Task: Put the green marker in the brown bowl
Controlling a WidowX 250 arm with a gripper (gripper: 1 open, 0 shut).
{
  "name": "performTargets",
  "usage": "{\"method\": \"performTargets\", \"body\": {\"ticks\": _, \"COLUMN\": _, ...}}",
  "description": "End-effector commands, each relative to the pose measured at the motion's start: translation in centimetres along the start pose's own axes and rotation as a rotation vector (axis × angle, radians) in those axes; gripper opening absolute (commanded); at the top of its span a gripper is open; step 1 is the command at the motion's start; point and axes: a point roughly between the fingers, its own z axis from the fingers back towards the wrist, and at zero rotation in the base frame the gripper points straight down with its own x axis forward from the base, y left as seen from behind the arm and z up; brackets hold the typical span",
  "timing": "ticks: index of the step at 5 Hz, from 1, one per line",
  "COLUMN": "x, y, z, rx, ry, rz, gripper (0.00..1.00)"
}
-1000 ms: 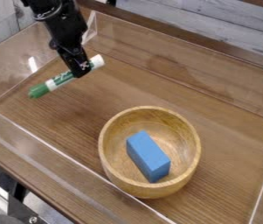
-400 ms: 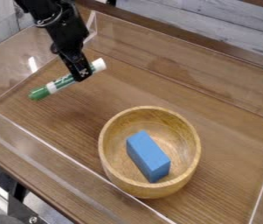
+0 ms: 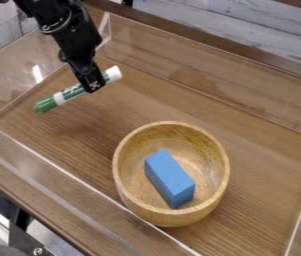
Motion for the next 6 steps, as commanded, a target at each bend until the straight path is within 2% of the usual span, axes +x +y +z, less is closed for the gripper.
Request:
{"method": "performTargets", "body": {"ticks": 1, "x": 1.2, "y": -0.4, "z": 1.9, "rx": 0.047, "ry": -0.037, "rz": 0.006, "gripper": 0.00}}
{"method": "performTargets", "body": {"ticks": 3, "x": 2.4, "y": -2.7, "z": 3.0, "rx": 0.049, "ry": -0.056, "rz": 0.029, "gripper": 0.00}}
{"method": "performTargets", "body": {"ticks": 6, "x": 3.2, "y": -5.9, "z": 3.7, "rx": 0.056, "ry": -0.087, "rz": 0.038, "gripper": 0.00}}
